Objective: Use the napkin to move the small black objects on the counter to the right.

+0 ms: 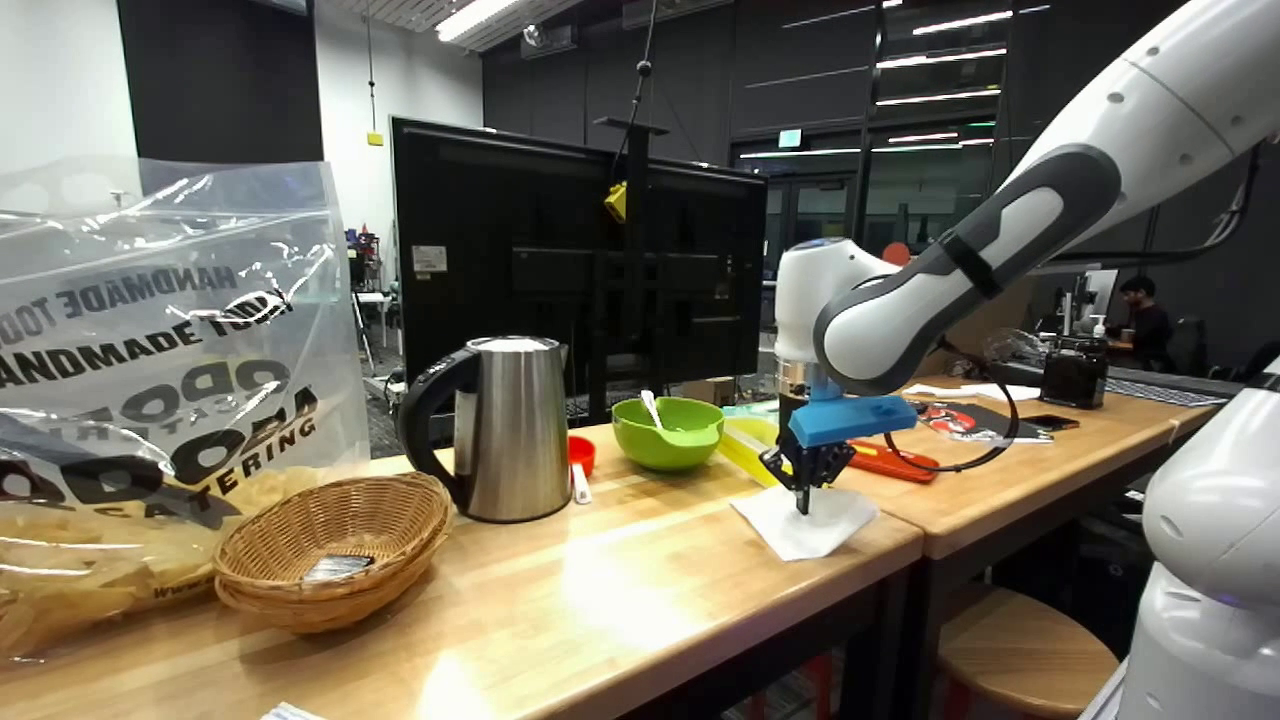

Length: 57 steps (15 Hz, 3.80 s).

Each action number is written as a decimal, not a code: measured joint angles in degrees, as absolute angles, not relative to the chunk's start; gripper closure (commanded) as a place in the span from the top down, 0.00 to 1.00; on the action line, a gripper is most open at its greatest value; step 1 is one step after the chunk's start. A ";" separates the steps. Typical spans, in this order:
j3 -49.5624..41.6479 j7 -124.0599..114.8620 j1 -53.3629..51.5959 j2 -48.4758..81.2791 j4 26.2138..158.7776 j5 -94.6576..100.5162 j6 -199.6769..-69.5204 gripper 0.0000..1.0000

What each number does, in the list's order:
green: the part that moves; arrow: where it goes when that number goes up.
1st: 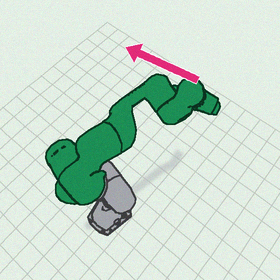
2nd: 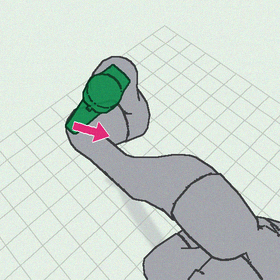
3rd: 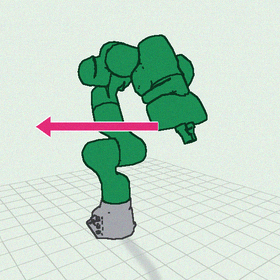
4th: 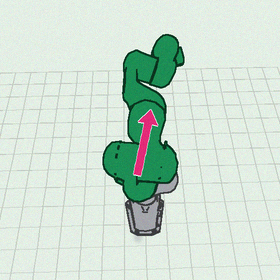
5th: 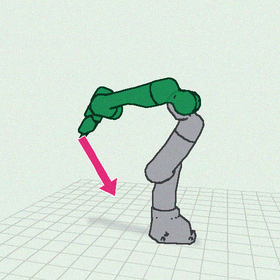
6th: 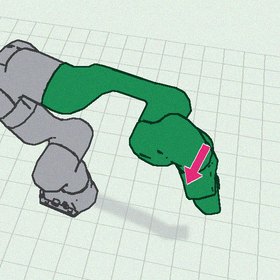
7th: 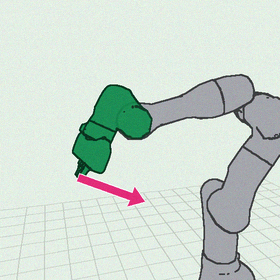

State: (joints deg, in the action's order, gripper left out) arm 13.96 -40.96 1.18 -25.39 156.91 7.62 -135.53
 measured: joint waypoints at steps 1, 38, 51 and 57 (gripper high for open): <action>13.95 -41.19 1.56 -25.94 157.22 7.78 -135.44 0.00; 17.26 -40.82 -0.97 -17.41 149.00 9.01 -139.75 0.26; 17.05 -39.90 -2.10 -15.12 145.51 10.07 -137.99 1.00; 17.03 -39.76 -3.62 -16.78 140.66 10.75 -130.87 1.00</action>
